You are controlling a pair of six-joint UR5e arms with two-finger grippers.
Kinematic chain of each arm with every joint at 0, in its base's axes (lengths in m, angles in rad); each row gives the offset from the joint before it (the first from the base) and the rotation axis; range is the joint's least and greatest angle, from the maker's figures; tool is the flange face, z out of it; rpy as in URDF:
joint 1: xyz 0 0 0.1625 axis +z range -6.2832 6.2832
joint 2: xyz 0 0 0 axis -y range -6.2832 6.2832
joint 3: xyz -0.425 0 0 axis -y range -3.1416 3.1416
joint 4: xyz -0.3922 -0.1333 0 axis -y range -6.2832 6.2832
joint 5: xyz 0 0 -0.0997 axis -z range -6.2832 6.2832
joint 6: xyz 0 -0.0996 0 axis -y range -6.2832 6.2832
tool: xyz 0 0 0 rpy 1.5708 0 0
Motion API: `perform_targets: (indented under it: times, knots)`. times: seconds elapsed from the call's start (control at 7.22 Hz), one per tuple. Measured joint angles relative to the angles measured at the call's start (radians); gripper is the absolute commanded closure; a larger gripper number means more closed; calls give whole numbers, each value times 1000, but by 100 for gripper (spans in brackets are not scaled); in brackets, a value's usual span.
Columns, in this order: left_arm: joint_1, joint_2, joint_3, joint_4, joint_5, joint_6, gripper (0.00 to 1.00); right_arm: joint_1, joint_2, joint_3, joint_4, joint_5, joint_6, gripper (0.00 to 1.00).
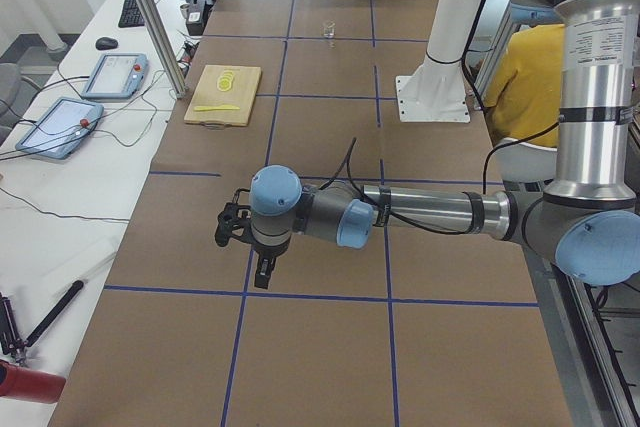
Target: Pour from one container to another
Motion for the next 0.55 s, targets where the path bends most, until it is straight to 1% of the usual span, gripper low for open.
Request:
perform_targets:
  times: [0.28,0.55]
  knots:
    - [7,-5,-6,20,19,2,0,0,18,-33,24,2,5,0]
    - [5,0,-57,143,32,8,0,1,28,-45,41,-2,23,0]
